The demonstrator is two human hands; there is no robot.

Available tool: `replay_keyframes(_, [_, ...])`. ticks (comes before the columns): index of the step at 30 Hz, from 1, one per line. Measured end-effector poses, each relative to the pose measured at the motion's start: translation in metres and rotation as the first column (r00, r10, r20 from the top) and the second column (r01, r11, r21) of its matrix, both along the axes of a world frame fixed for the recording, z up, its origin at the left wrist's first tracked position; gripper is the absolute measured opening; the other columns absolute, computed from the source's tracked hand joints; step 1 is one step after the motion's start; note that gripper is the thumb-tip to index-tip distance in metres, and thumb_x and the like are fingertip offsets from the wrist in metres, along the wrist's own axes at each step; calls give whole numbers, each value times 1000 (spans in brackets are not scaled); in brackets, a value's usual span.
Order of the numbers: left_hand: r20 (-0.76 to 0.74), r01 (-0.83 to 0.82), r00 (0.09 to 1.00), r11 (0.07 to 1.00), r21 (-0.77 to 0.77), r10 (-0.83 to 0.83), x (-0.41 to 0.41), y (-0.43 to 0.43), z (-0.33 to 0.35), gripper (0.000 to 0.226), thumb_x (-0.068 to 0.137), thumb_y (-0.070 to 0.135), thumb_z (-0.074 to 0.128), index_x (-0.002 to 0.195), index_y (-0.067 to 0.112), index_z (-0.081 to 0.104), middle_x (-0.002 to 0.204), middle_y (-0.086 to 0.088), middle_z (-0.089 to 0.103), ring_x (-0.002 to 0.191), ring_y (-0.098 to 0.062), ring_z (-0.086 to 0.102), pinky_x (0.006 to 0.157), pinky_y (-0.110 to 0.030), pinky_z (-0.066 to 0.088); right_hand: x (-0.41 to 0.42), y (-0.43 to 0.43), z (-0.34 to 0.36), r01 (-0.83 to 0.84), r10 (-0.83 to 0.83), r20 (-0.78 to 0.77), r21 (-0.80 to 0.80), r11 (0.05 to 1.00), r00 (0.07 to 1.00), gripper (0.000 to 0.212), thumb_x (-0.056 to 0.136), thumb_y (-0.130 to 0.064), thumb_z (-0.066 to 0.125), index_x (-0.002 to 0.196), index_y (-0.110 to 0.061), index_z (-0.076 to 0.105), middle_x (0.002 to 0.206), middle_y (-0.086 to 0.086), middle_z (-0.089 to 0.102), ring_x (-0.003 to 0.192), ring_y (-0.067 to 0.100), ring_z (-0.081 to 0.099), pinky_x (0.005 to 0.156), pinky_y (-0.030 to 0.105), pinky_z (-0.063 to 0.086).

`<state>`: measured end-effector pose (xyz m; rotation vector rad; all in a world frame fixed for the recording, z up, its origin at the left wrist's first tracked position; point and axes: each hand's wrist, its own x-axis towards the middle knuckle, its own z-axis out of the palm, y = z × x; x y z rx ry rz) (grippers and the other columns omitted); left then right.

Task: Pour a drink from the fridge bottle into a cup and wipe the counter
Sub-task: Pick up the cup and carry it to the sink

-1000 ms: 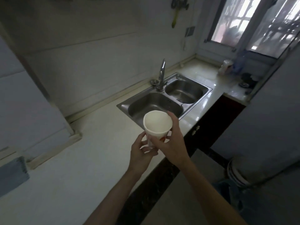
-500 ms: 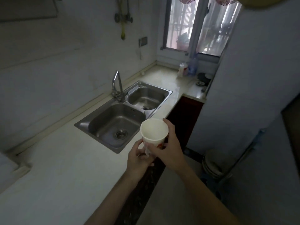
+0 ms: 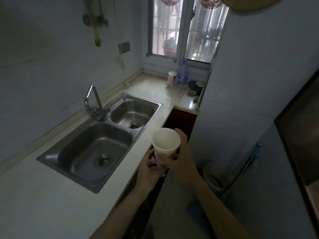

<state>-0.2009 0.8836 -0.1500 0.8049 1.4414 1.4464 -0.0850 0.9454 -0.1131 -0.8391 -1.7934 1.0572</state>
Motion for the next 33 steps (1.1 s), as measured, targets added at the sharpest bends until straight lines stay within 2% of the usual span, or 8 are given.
replay_keyframes(3, [12,27,1000,1000,0,-27,-10,41,-2,60,80,-5,74,132,15,54,112,-18,69,97,-29,70,68,-36,63,-6,37,0,29,-29,7,-12,1000,1000,92,71,-43,76,144,-20,25,138,-8,43,124,-3,48,97,18,49])
replay_keyframes(5, [39,45,998,999,0,-45,-19,74,-3,57,82,-9,70,132,12,54,113,-21,68,94,-28,71,65,-31,62,-13,66,-1,51,-50,17,-32,998,999,93,72,-39,77,146,-17,25,138,-4,46,123,-2,50,97,20,49])
replay_keyframes(10, [4,103,995,995,11,-103,-31,143,-2,54,81,-12,68,129,7,54,101,-17,70,74,-10,73,57,-21,57,-24,133,-1,86,-84,56,-36,996,995,91,79,-11,82,149,-11,23,138,3,49,124,3,52,100,21,47])
replay_keyframes(14, [12,104,995,995,10,-104,-34,187,-6,55,79,-8,72,129,10,55,101,-17,72,82,-20,73,59,-23,58,-28,175,1,118,-117,72,-17,993,991,91,77,-15,84,147,-7,26,136,2,50,123,2,53,100,20,47])
replay_keyframes(20, [36,92,995,996,0,-92,-35,249,-13,56,79,-4,74,127,16,56,101,-20,72,90,-32,72,66,-36,61,-28,235,-3,149,-148,65,-20,989,987,88,76,-13,85,145,-10,31,137,2,52,125,15,55,101,43,51])
replay_keyframes(25, [29,66,997,998,-6,-66,-31,309,-21,57,78,-2,76,127,17,57,98,-18,72,86,-29,73,65,-37,61,-29,295,-8,147,-147,49,3,989,988,83,76,-17,83,136,-48,34,135,-9,53,124,11,55,96,30,53])
replay_keyframes(29, [42,24,999,1000,-8,-24,-25,364,-25,59,78,2,79,129,19,56,99,-15,72,85,-26,74,64,-35,61,-22,352,-18,107,-102,77,-66,992,992,94,75,-19,85,144,-39,23,142,-7,46,128,7,50,99,26,51])
replay_keyframes(33, [46,-21,999,1000,-22,22,-16,410,-30,60,77,2,80,130,19,55,104,-14,71,90,-23,73,63,-32,60,-17,404,-25,59,-50,103,-83,995,993,95,77,-24,84,150,-28,23,144,-6,44,129,7,48,101,28,51])
